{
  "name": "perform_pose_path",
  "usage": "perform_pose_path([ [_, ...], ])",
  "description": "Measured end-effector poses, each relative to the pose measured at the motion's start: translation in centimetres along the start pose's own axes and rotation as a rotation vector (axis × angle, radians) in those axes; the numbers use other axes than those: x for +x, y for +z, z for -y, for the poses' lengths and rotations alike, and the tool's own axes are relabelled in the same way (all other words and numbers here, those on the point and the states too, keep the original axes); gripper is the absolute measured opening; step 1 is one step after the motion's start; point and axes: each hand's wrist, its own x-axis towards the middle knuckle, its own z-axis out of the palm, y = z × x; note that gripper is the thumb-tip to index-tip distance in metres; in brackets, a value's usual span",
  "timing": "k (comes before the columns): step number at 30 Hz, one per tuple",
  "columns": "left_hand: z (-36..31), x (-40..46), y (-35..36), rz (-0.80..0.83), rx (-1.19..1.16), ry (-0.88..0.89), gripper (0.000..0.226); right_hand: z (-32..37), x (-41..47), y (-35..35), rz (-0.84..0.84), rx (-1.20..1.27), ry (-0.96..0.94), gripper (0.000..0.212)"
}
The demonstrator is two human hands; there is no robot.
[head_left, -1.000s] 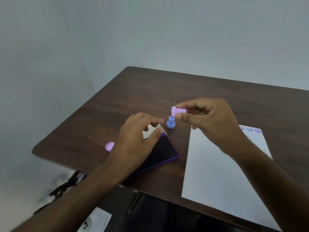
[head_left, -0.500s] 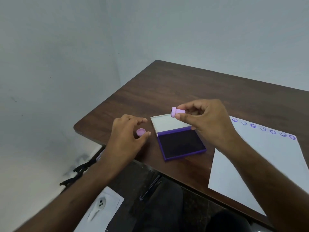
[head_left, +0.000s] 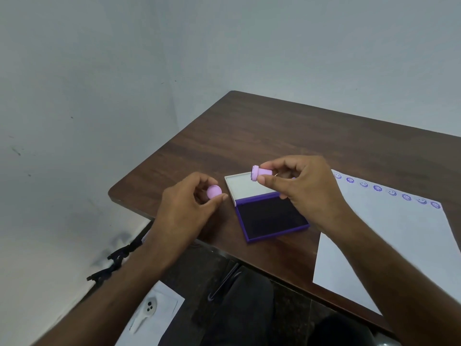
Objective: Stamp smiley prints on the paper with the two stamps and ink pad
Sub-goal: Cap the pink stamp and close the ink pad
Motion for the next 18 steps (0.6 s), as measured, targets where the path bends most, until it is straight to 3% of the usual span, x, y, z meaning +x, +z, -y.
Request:
perform_pose_path([
  [9,-2.8,0.3,0.2,0.111,-0.616,-0.193,0.02,0.1,-0.1,0.1,0.018,0.022,-0.002,0.027],
  [14,-3.4,1.1,0.8,0.164,-0.613,-0.193,0.02,0.1,-0.2,0.2,0.02,0.036,-0.001,0.027],
  [18,-3.6,1.5,1.1,0.22,-0.707,-0.383,0.032,0.1,-0.4,0.4,0.033,0.038,0.0,0.028],
])
